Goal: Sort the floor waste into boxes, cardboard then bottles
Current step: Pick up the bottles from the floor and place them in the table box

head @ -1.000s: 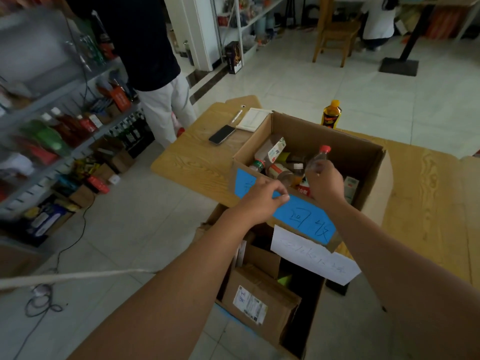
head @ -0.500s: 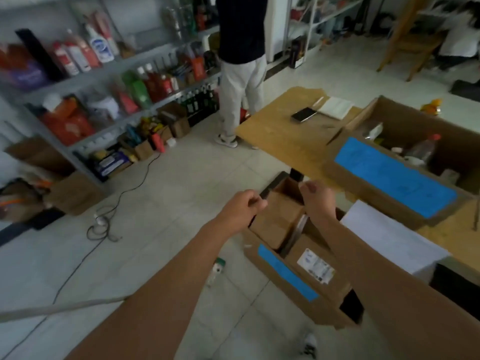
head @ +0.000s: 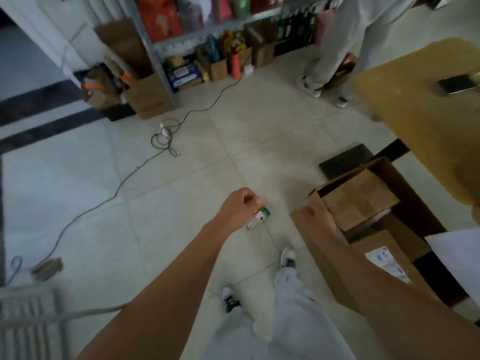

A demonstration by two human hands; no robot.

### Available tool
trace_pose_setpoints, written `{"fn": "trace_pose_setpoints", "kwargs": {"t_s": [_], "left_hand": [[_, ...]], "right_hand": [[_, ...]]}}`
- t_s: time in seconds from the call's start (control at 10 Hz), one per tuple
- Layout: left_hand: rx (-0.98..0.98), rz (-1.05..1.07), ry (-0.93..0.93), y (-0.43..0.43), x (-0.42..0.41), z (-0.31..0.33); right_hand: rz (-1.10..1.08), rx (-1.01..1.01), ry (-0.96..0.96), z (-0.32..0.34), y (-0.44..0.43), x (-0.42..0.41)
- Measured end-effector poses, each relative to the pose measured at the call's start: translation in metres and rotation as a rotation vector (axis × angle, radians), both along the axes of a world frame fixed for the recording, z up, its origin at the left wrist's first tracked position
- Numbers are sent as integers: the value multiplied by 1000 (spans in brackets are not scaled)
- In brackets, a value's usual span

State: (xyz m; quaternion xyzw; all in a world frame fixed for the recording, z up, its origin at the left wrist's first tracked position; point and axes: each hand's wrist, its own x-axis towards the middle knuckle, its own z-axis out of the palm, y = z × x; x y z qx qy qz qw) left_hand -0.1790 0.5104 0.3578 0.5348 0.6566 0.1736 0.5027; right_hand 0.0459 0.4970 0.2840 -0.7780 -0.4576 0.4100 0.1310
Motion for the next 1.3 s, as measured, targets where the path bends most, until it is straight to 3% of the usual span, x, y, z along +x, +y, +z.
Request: {"fn": "trace_pose_setpoints", "kwargs": {"t_s": [0.2, 0.4, 0.6, 0.8, 1.1, 1.3], "left_hand": [[-135, 255, 17, 4, -33, -69], [-404, 475, -38, -8, -25, -220], [-529, 571, -85, -28, 3, -388], [-560, 529, -151, -28, 30, -542], [-464, 539, -155, -5, 38, -688], [-477, 551, -180, -19, 35, -703]], "right_hand": [[252, -113, -5, -77, 59, -47], [474, -292, -89, -216, 93, -47], [874, -228, -346, -380, 120, -36], [1181, -110, -519, -547, 143, -37], [1262, 125, -683, -718, 164, -47], [1235, -39, -715, -733, 134, -35]]}}
